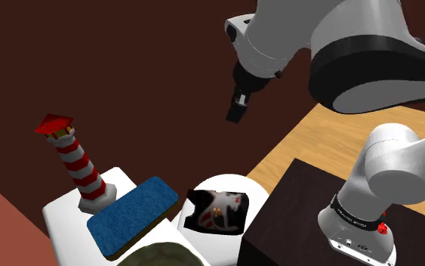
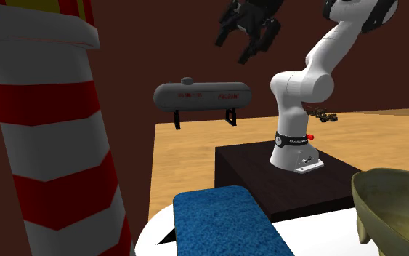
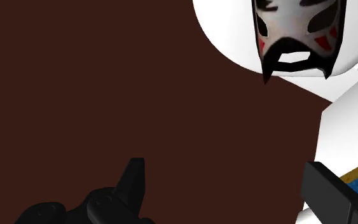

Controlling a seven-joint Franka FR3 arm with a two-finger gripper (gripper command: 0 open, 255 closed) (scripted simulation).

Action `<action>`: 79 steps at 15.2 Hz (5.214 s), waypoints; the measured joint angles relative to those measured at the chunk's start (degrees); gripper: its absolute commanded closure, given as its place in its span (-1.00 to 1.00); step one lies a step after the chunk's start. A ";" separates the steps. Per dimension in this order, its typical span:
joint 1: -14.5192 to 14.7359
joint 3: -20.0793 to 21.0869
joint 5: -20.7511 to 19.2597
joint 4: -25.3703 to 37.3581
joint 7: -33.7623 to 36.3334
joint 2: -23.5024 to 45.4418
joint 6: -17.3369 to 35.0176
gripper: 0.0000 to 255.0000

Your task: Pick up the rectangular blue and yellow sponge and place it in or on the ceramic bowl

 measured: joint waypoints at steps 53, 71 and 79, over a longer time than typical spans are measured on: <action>-43.30 74.34 -40.41 2.42 38.80 -14.37 32.61 1.00; -34.58 60.97 -42.63 1.32 28.94 -7.01 29.76 1.00; -30.61 54.84 -42.96 1.63 23.90 -4.56 28.13 1.00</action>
